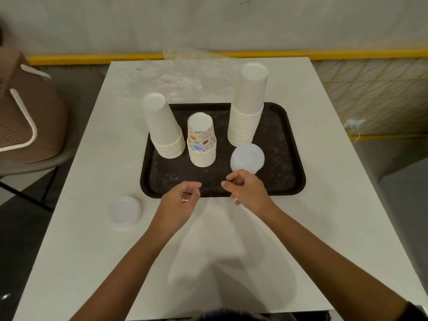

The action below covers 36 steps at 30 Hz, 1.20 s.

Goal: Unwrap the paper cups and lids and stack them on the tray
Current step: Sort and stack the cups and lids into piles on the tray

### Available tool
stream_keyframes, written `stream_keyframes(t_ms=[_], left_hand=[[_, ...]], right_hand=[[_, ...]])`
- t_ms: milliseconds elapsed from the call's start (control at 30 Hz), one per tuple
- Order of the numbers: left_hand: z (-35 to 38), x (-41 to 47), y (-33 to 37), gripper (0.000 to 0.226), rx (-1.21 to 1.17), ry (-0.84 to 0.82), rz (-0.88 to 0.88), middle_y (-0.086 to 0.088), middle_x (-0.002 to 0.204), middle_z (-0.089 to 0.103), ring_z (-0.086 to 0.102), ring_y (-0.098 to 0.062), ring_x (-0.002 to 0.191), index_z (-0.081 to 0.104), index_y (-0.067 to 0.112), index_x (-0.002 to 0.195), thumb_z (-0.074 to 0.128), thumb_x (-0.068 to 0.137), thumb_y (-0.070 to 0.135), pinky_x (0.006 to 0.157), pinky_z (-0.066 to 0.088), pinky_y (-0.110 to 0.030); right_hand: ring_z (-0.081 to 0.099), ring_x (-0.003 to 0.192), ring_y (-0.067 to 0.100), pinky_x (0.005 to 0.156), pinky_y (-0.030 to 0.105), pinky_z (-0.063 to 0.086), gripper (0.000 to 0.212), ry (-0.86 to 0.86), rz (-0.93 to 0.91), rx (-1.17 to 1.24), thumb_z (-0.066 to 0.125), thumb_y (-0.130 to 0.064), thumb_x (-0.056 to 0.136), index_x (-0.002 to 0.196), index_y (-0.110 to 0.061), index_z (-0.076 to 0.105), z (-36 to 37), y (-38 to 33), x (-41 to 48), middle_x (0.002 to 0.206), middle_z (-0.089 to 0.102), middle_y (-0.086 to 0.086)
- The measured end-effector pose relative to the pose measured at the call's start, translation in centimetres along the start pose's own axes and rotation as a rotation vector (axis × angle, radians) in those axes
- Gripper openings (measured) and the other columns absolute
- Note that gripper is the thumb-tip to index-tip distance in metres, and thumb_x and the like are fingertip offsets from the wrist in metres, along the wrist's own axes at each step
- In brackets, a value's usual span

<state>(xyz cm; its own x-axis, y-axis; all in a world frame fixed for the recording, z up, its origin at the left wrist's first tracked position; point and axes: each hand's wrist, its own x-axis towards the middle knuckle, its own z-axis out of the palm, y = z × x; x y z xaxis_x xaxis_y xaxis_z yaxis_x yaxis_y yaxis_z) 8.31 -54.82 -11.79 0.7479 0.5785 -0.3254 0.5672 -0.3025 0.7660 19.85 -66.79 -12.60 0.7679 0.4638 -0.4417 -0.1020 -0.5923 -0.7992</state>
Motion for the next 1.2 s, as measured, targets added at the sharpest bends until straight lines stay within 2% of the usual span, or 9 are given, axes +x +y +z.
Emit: stream_keyframes(t_ms=[200,300,467,567,667,767,867,1067,1200], left_hand=[[-6.3,-1.3,-3.8,0.02,0.056,0.155,-0.02,0.004,0.098,0.059,0.052,-0.002,0.074,0.064,0.023,0.108,0.052,0.092,0.019,0.063,0.038,-0.011],[-9.3,-1.5,-6.5,0.023,0.103,0.226,-0.039,-0.003,0.105,0.059,0.053,-0.005,0.073,0.062,0.019,0.113,0.053,0.092,0.018,0.073,0.039,-0.02],[-12.6,-1.1,-10.8,0.044,0.135,0.183,-0.241,-0.012,0.125,0.053,0.055,-0.02,0.095,0.047,0.014,0.132,0.057,0.09,0.021,0.085,0.039,-0.028],[-13.1,-0.6,-12.3,0.054,0.131,0.141,-0.294,-0.017,0.132,0.049,0.051,-0.028,0.115,0.039,0.011,0.138,0.059,0.089,0.02,0.094,0.039,-0.032],[-13.1,0.2,-13.3,0.055,0.118,0.075,-0.316,-0.017,0.131,0.05,0.053,-0.031,0.114,0.038,0.009,0.139,0.058,0.089,0.02,0.095,0.04,-0.033],[-13.0,0.8,-14.2,0.051,0.099,0.022,-0.315,-0.018,0.123,0.054,0.06,-0.034,0.101,0.044,0.008,0.135,0.058,0.088,0.02,0.092,0.046,-0.038],[-12.8,1.1,-14.7,0.037,0.116,-0.024,-0.261,-0.02,0.11,0.059,0.061,-0.032,0.091,0.058,0.006,0.122,0.058,0.087,0.018,0.086,0.048,-0.034],[-13.3,1.2,-14.7,0.034,0.004,-0.019,-0.235,-0.017,0.106,0.064,0.063,-0.033,0.093,0.06,0.003,0.119,0.059,0.086,0.01,0.085,0.049,-0.034],[-13.5,1.1,-14.8,0.035,-0.067,-0.019,-0.265,-0.012,0.104,0.064,0.063,-0.029,0.087,0.058,0.005,0.121,0.059,0.087,0.01,0.083,0.049,-0.033]], right_hand=[[0.059,0.086,0.017,0.074,0.026,0.048,0.021,-0.151,-0.009,-0.033,0.063,-0.023,0.086,0.104,-0.013,0.059,6.0,-2.1,-0.9,0.092,0.059,0.003],[0.058,0.083,0.016,0.068,0.021,0.047,0.022,-0.22,-0.031,-0.06,0.062,-0.022,0.087,0.107,-0.012,0.059,9.1,-3.1,-1.4,0.091,0.059,0.004],[0.058,0.08,0.018,0.068,0.024,0.05,0.037,-0.304,0.022,-0.057,0.061,-0.022,0.088,0.122,-0.009,0.055,14.5,-4.3,-2.1,0.078,0.052,-0.004],[0.059,0.083,0.018,0.063,0.02,0.05,0.044,-0.334,0.106,-0.061,0.059,-0.023,0.089,0.13,-0.009,0.049,17.2,-5.0,-2.3,0.096,0.056,0.003],[0.062,0.096,0.025,0.077,0.03,0.054,0.047,-0.288,0.112,-0.143,0.057,-0.024,0.09,0.132,-0.007,0.046,19.1,-5.6,-2.1,0.122,0.055,0.012],[0.058,0.109,0.029,0.093,0.039,0.051,0.045,-0.197,0.091,-0.198,0.057,-0.023,0.09,0.129,-0.003,0.048,20.5,-5.7,-1.9,0.128,0.054,0.014],[0.059,0.107,0.029,0.094,0.038,0.05,0.043,-0.141,0.092,-0.185,0.059,-0.023,0.089,0.127,-0.004,0.051,21.6,-5.5,-1.9,0.127,0.053,0.014],[0.06,0.102,0.029,0.088,0.038,0.053,0.038,-0.12,0.097,-0.116,0.061,-0.014,0.086,0.121,-0.004,0.052,21.9,-5.4,-1.6,0.118,0.057,0.014],[0.059,0.084,0.021,0.056,0.016,0.052,0.035,-0.155,0.113,-0.07,0.06,-0.013,0.088,0.121,-0.007,0.05,21.3,-5.3,-1.7,0.115,0.057,0.014]])
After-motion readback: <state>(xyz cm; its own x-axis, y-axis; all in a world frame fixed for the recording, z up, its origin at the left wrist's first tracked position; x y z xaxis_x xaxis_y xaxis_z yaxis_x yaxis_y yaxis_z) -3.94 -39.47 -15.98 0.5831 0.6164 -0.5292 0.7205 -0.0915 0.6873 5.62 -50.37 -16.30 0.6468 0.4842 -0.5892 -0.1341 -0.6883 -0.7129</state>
